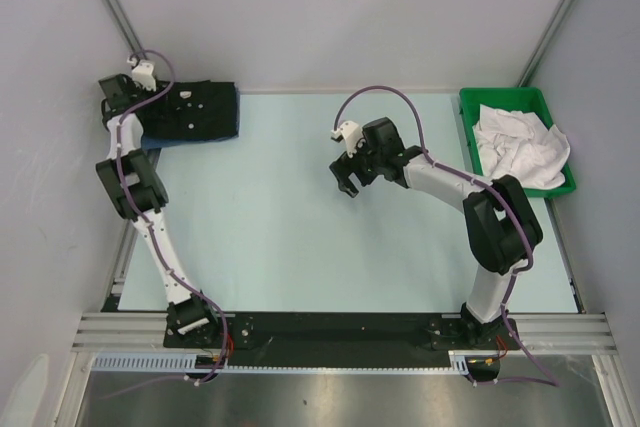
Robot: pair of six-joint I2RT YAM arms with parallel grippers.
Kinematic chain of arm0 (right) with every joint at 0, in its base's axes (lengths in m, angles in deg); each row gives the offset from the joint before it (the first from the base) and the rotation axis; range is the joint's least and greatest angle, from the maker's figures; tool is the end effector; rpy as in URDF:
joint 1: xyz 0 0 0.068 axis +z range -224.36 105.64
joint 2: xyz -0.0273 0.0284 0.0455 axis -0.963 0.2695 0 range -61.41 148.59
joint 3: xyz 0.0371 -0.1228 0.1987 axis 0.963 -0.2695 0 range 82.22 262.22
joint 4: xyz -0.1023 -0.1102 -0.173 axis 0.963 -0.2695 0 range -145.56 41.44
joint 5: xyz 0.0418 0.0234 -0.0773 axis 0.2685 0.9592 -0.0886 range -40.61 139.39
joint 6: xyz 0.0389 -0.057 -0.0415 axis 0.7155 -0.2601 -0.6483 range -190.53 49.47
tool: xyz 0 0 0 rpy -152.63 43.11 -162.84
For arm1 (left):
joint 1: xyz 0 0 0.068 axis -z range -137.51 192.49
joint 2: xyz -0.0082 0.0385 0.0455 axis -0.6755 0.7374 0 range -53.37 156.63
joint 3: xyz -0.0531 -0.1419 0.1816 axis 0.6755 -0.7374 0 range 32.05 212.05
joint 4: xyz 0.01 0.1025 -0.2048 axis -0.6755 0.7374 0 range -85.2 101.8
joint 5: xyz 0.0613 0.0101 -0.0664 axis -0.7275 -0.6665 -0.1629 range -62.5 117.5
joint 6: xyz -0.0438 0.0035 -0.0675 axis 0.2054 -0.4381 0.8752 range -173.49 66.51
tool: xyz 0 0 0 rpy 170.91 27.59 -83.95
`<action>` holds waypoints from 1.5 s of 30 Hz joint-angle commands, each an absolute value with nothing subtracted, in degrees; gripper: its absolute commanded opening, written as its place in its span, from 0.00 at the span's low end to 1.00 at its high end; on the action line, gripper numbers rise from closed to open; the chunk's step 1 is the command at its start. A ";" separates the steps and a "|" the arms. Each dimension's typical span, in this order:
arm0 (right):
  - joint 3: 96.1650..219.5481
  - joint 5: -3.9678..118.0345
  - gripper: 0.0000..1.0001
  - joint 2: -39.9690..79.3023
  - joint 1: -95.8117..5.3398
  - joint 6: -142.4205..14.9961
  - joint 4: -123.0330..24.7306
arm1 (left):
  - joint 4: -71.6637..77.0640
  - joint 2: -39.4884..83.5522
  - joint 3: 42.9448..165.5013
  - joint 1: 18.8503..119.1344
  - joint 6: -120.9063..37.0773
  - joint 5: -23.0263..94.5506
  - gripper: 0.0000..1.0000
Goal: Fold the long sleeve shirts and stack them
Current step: Neatly place the folded shirt to the corner
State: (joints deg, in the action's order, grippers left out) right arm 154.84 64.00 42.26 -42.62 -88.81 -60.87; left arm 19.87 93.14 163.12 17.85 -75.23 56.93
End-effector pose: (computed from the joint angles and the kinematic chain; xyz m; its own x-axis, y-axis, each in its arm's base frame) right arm 0.3201 0.2187 0.1793 -0.3459 -0.5709 -0.7446 -0.8146 0.5765 -0.0636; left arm 0.5081 0.1955 0.1719 -0.4207 0.1618 -0.8927 0.1910 0.9777 0.0872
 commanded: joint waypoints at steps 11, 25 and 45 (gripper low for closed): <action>158.95 65.12 1.00 43.18 -42.98 -90.21 -60.07 | 11.50 79.27 163.38 15.60 -65.38 55.54 0.99; 154.82 66.97 1.00 40.63 -45.62 -88.37 -58.31 | 27.11 72.41 151.86 24.01 -67.37 53.45 0.99; 146.05 77.60 1.00 32.38 -70.12 -73.17 -60.77 | 35.06 45.35 113.20 53.56 -57.72 49.39 0.99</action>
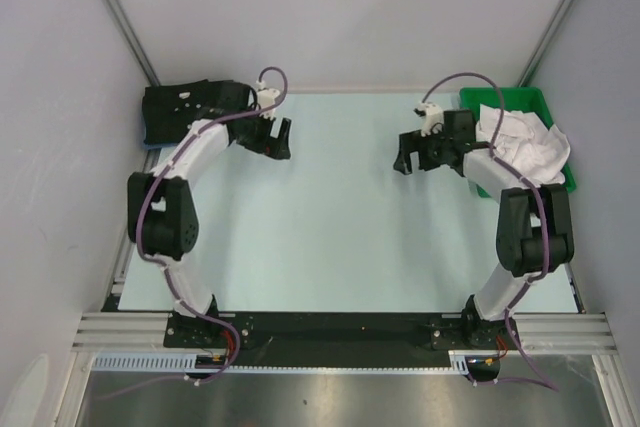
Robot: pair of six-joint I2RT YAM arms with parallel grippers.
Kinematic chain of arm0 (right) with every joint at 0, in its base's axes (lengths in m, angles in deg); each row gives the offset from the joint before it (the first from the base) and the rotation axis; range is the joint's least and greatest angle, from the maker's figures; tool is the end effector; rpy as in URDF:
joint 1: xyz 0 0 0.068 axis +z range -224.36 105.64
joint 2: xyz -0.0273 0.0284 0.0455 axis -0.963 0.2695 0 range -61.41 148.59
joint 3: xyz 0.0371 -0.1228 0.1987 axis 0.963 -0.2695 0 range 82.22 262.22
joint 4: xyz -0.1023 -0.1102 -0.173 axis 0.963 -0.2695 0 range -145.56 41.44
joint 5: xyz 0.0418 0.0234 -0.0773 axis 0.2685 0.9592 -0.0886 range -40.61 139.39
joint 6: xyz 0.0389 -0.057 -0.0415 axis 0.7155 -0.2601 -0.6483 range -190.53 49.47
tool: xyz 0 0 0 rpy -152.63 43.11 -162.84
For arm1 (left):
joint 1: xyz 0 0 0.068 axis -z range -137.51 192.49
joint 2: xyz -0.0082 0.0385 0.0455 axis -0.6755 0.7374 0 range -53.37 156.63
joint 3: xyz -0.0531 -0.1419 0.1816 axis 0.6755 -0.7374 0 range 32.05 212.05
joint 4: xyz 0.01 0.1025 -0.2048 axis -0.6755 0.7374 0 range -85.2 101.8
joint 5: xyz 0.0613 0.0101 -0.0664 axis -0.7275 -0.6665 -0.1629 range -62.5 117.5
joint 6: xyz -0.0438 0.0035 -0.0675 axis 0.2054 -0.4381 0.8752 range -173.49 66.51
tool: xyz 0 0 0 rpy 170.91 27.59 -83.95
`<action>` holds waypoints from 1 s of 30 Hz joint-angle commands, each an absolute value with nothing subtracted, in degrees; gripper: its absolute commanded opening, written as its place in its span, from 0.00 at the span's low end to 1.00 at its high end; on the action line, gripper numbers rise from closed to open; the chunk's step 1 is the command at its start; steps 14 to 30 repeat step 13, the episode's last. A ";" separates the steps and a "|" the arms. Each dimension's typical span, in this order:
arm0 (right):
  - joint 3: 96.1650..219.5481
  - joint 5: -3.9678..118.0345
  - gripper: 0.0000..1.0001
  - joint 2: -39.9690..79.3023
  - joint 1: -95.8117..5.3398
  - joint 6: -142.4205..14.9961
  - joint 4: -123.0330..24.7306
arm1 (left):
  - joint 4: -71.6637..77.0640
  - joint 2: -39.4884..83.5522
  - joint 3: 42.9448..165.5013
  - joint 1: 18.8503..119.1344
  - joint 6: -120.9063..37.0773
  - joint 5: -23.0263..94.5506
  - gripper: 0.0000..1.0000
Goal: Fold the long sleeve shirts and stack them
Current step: Neatly place the folded shirt to the corner
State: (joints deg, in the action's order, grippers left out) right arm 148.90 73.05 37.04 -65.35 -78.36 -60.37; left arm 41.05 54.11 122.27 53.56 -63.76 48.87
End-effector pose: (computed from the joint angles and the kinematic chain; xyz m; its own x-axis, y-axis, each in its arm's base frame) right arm 0.3545 0.0845 0.1827 -0.6160 -0.2240 -0.7552 -0.5193 0.8364 0.1754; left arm 0.3770 -0.0995 0.2126 -0.7067 0.3073 -0.6373 0.5258 0.8308 -0.1824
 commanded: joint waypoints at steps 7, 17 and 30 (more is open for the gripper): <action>140.51 79.36 1.00 26.66 -73.48 -74.48 -64.73 | 30.73 35.14 101.23 56.73 -56.22 42.54 0.99; 138.03 79.02 1.00 22.00 -73.13 -76.85 -64.90 | 30.99 29.87 98.85 58.93 -59.29 37.87 1.00; 138.03 79.02 1.00 22.00 -73.13 -76.85 -64.90 | 30.99 29.87 98.85 58.93 -59.29 37.87 1.00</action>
